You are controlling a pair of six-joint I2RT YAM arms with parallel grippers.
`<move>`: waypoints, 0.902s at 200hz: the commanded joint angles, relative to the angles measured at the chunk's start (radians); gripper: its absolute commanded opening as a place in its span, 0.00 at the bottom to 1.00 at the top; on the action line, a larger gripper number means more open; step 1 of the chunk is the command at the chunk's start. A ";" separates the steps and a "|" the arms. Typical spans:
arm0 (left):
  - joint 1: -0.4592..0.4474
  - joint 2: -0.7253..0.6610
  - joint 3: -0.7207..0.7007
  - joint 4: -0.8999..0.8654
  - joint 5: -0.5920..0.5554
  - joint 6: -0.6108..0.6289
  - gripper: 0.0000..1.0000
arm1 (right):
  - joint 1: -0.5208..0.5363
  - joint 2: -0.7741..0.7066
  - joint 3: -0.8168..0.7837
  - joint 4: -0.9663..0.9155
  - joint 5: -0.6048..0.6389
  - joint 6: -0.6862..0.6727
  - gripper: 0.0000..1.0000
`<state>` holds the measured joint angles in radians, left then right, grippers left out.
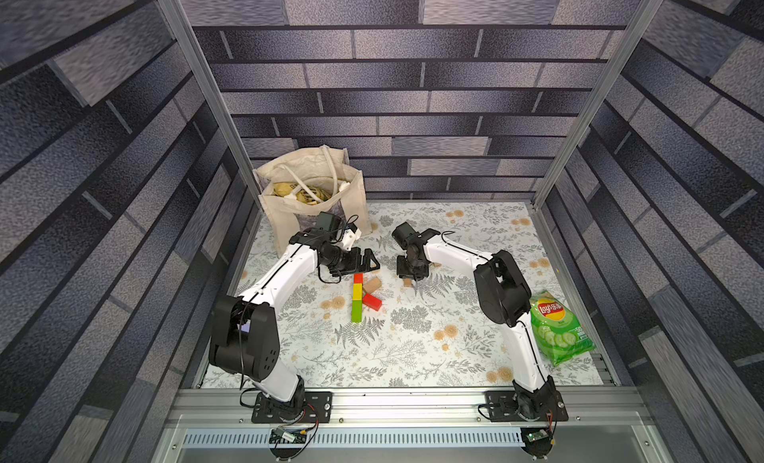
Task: Assemble the letter k with building blocks
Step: Place the building block at the center of the board.
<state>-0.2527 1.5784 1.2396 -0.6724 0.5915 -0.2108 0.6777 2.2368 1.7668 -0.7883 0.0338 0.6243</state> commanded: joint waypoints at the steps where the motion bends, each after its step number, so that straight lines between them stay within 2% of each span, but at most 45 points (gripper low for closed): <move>1: 0.006 0.000 -0.002 -0.008 0.004 0.004 1.00 | -0.004 0.002 -0.024 -0.009 0.014 -0.002 0.38; 41: 0.007 -0.002 -0.002 -0.009 0.005 0.004 1.00 | -0.004 -0.003 -0.025 -0.003 0.016 -0.003 0.39; 56: 0.006 -0.004 -0.002 -0.008 0.005 0.004 1.00 | -0.004 -0.006 -0.027 0.000 0.018 -0.002 0.45; 118: 0.012 -0.005 0.001 -0.007 0.010 0.004 1.00 | 0.000 -0.017 -0.028 0.006 0.031 -0.006 0.56; 147: 0.012 -0.009 0.000 -0.008 0.011 0.005 1.00 | 0.009 -0.043 -0.032 0.008 0.059 -0.017 0.65; 180: 0.012 -0.011 0.001 -0.006 0.014 0.004 1.00 | 0.017 -0.091 -0.037 0.018 0.072 -0.019 0.69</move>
<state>-0.2470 1.5784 1.2396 -0.6724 0.5919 -0.2108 0.6865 2.2147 1.7432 -0.7620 0.0734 0.6090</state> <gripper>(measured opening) 0.997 0.679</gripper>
